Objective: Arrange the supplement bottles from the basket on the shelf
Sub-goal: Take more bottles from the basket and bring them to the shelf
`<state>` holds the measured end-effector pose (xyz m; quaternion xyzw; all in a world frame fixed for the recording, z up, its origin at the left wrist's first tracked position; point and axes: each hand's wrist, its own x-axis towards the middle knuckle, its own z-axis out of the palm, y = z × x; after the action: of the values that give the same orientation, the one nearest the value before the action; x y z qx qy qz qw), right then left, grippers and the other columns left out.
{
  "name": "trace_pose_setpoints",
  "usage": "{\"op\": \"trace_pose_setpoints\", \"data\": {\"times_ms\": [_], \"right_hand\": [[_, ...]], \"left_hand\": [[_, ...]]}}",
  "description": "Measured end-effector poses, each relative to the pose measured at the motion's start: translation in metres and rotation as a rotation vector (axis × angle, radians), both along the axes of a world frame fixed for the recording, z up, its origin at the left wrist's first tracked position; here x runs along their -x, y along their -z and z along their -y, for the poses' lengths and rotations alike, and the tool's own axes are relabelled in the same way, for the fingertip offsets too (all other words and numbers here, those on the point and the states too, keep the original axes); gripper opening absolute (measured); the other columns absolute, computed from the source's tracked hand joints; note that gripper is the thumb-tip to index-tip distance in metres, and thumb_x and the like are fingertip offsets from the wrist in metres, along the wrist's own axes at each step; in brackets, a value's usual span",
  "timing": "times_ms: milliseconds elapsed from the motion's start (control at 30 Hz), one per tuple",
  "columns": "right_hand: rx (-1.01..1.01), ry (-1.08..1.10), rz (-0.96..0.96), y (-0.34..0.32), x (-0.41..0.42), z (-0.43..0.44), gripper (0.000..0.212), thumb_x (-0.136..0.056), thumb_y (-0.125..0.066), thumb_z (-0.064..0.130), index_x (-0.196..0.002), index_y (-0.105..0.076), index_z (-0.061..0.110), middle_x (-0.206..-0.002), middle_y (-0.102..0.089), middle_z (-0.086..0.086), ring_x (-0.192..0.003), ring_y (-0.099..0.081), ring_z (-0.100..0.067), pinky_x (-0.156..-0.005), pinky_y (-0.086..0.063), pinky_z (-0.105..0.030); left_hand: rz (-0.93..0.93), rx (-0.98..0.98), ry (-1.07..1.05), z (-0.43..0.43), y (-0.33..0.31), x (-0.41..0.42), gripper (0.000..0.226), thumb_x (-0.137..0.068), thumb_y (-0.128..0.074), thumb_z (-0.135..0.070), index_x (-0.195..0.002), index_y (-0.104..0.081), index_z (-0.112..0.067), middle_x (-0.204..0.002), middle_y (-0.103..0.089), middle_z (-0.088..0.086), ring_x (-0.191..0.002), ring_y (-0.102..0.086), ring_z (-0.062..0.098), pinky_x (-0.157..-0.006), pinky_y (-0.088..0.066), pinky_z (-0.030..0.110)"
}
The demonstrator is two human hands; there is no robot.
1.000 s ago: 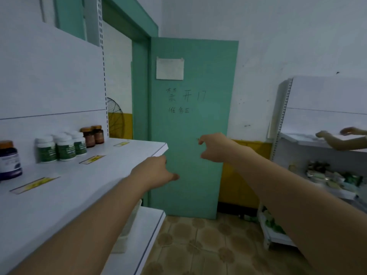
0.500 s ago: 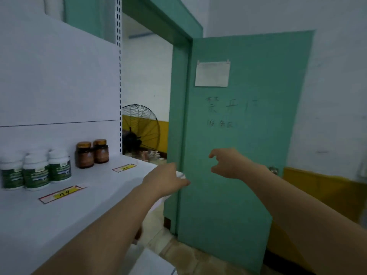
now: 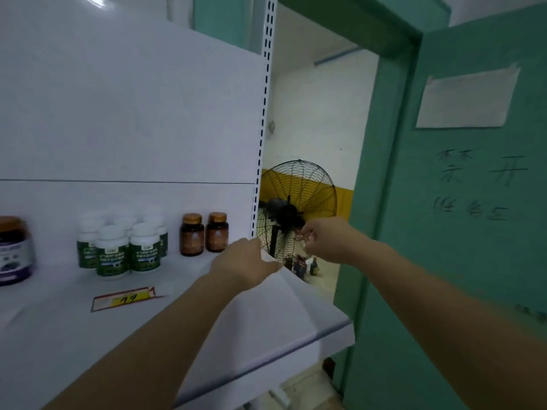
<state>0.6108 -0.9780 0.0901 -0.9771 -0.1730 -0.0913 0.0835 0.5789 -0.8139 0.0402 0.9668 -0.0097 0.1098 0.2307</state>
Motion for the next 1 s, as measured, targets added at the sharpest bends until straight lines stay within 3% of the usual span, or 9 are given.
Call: {"op": "trace_pose_setpoints", "data": {"times_ms": [167,300,500,633,700,800,1000], "right_hand": [[-0.005,-0.177,-0.008,0.003,-0.047,-0.03,0.045,-0.092,-0.054,0.019,-0.137,-0.046,0.016,-0.136,-0.05,-0.009,-0.119,-0.05,-0.024,-0.087,-0.043,-0.028],[0.005,-0.329,0.026,-0.004,-0.087,-0.059,0.045,-0.091,-0.055,0.019,-0.136,-0.047,0.015,-0.137,-0.05,-0.008,-0.12,-0.051,-0.023,-0.092,-0.044,-0.029],[-0.047,-0.569,0.042,-0.013,-0.121,-0.125,0.043,-0.094,-0.05,0.018,-0.137,-0.045,0.014,-0.136,-0.047,-0.012,-0.114,-0.052,-0.025,-0.078,-0.04,-0.024],[-0.031,-0.669,0.046,-0.009,-0.125,-0.168,0.041,-0.096,-0.047,0.018,-0.137,-0.044,0.01,-0.139,-0.043,-0.016,-0.12,-0.048,-0.029,-0.088,-0.043,-0.028],[0.013,-0.698,0.068,-0.002,-0.126,-0.185,0.039,-0.098,-0.044,0.021,-0.133,-0.046,0.005,-0.135,-0.046,-0.018,-0.119,-0.048,-0.03,-0.094,-0.043,-0.032],[0.074,-0.705,0.098,0.014,-0.129,-0.205,0.035,-0.101,-0.04,0.024,-0.127,-0.048,0.003,-0.128,-0.045,-0.02,-0.113,-0.05,-0.032,-0.096,-0.045,-0.039],[0.112,-0.669,0.134,0.03,-0.128,-0.221,0.029,-0.1,-0.043,0.017,-0.125,-0.049,0.005,-0.128,-0.035,-0.018,-0.104,-0.051,-0.029,-0.085,-0.042,-0.032]], "left_hand": [[0.019,-0.057,-0.154,-0.019,0.014,-0.033,0.053,-0.086,-0.056,-0.052,-0.118,-0.052,-0.01,-0.118,-0.055,0.007,-0.104,-0.054,0.022,-0.084,-0.048,0.034],[0.054,-0.086,-0.266,-0.025,0.014,-0.054,0.04,-0.087,-0.054,-0.051,-0.101,-0.054,-0.013,-0.101,-0.059,0.007,-0.088,-0.057,0.023,-0.071,-0.046,0.031],[-0.019,-0.189,-0.527,-0.034,0.032,-0.064,0.055,-0.088,-0.047,-0.057,-0.12,-0.051,-0.014,-0.129,-0.047,0.009,-0.115,-0.045,0.026,-0.094,-0.041,0.035],[-0.1,-0.227,-0.609,-0.043,0.051,-0.066,0.072,-0.089,-0.039,-0.062,-0.139,-0.036,-0.01,-0.146,-0.035,0.012,-0.133,-0.031,0.03,-0.111,-0.027,0.039],[-0.207,-0.218,-0.606,-0.043,0.059,-0.063,0.08,-0.091,-0.027,-0.064,-0.149,-0.017,-0.008,-0.157,-0.014,0.014,-0.144,-0.011,0.03,-0.118,-0.011,0.04],[-0.282,-0.232,-0.576,-0.044,0.061,-0.063,0.079,-0.094,-0.015,-0.062,-0.15,0.0,-0.008,-0.158,0.004,0.012,-0.146,0.004,0.025,-0.118,-0.001,0.037],[-0.308,-0.24,-0.574,-0.046,0.066,-0.063,0.078,-0.094,-0.011,-0.062,-0.15,0.003,-0.009,-0.159,0.006,0.009,-0.146,0.005,0.022,-0.117,0.0,0.035]]}}
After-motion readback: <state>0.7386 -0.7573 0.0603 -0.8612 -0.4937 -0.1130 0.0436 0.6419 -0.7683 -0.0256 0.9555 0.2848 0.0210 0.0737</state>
